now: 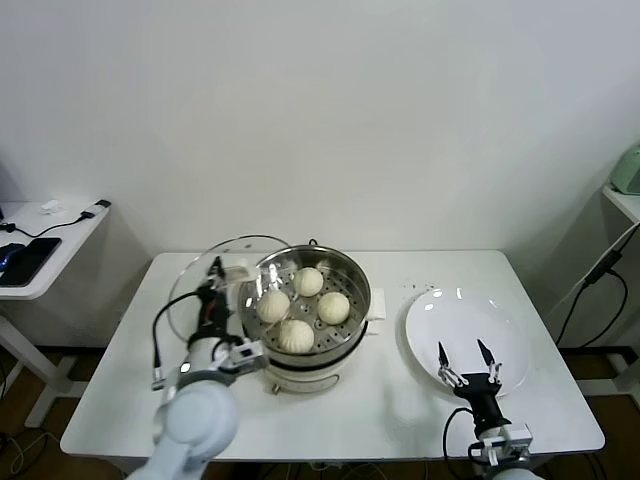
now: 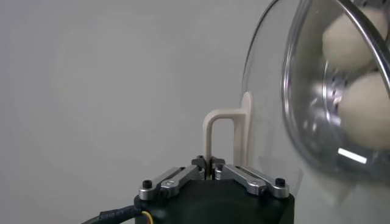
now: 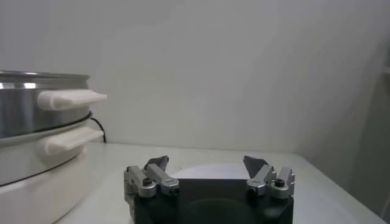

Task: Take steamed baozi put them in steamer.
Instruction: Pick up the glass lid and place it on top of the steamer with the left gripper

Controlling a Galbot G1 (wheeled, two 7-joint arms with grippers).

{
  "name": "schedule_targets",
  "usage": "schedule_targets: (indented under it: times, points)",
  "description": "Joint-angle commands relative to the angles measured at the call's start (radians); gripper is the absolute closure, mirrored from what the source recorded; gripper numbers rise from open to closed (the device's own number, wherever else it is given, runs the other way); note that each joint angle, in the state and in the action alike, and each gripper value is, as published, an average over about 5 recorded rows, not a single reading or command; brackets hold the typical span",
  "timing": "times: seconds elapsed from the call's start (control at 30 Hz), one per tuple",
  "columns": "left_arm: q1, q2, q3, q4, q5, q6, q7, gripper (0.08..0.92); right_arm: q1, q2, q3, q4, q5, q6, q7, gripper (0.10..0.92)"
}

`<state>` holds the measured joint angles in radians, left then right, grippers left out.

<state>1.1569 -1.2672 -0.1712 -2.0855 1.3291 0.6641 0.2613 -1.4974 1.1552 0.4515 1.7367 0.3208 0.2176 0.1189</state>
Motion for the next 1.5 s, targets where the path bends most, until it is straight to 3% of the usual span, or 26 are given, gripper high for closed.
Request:
schedule_targets:
  times: [0.03,0.27,0.53,0.9,1.5]
  points:
    - [-0.135,-0.153,0.244,0.091,0.213,0.091,0.078,0.864,-0.014,0.006,0.014,0.003,0.020,0.027,-0.004,0.203]
    - [-0.152,-0.228,0.278,0.177,0.266,0.089,0.071,0.864,-0.011,0.025,0.036,0.001,0.016,0.049,0.002,0.203]
    - [-0.139,-0.255,0.287,0.249,0.292,0.085,0.043,0.864,-0.011,0.051,0.079,-0.010,0.012,0.059,-0.003,0.203]
    - [-0.089,-0.223,0.241,0.280,0.328,0.057,-0.018,0.864,0.012,0.149,0.144,-0.034,-0.027,0.105,-0.008,0.203]
    - [-0.073,-0.228,0.227,0.297,0.321,0.044,-0.068,0.858,0.010,0.159,0.137,-0.042,-0.051,0.137,-0.005,0.203]
